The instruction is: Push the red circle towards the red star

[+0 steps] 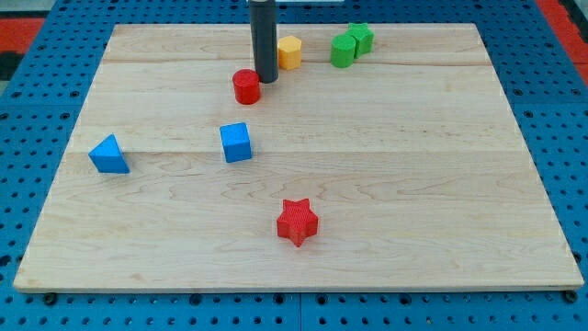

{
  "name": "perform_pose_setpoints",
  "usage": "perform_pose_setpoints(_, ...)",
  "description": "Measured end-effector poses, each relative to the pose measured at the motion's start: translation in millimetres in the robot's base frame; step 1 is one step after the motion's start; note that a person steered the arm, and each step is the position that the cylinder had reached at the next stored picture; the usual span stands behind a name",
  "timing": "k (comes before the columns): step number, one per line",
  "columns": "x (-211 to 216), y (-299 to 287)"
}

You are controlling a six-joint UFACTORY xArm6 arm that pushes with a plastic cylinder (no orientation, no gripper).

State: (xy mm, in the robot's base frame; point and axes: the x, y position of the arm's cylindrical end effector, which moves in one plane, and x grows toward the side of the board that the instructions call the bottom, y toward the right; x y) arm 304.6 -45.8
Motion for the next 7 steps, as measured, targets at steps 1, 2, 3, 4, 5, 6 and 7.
perform_pose_setpoints(1,-11.4,-39.0)
perform_pose_setpoints(2,30.1,-5.7)
perform_pose_setpoints(3,59.0,11.9)
perform_pose_setpoints(4,58.4,-7.0)
perform_pose_setpoints(5,55.8,-36.6)
perform_pose_setpoints(6,92.8,-16.3)
perform_pose_setpoints(7,118.2,-1.3)
